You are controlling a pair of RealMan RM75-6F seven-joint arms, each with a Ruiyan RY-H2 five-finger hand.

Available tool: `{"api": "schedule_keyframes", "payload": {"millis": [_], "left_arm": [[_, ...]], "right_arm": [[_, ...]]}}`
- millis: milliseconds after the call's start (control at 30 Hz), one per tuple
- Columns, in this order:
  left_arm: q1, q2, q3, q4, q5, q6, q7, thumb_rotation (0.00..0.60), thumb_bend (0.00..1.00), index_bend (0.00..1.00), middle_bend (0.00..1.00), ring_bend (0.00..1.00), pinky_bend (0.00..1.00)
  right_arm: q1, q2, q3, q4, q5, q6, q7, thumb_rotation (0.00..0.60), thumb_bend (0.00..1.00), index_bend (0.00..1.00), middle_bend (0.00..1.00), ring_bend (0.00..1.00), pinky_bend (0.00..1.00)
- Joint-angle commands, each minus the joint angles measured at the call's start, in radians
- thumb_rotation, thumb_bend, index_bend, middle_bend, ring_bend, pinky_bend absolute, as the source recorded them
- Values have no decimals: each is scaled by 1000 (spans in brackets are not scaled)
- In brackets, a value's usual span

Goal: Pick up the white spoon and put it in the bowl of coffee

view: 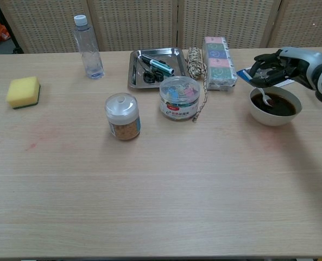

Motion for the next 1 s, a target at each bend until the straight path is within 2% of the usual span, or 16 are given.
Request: {"api": "schedule_keyframes", "payload": {"millis": [33,233,600,833,1000], "left_arm": [[-3,-1,-2,-2,-7,-7,4,600,0,0,0,0,0],[-4,-3,-3,-5,-8,-9,12,600,0,0,0,0,0],[0,-5,8,-1,23,-4,13,600,0,0,0,0,0],[3,0,14,3,38,2,-1,600,0,0,0,0,0],[6,5,15,10,43,9,-18,600,0,0,0,0,0]], "right_arm": [[8,-11,12,32,-3,1,11,600,569,572,0,0,0],[-11,20,11,43,-24,3,47,600,569,572,0,0,0],[-80,124,-32,-77,-83,23,88,600,606,572,0,0,0],[-100,145,-54,-135,-98,28,93,600,608,572,0,0,0],[-96,128,-61,-160,-103,29,86,600,608,575,0,0,0]]}}
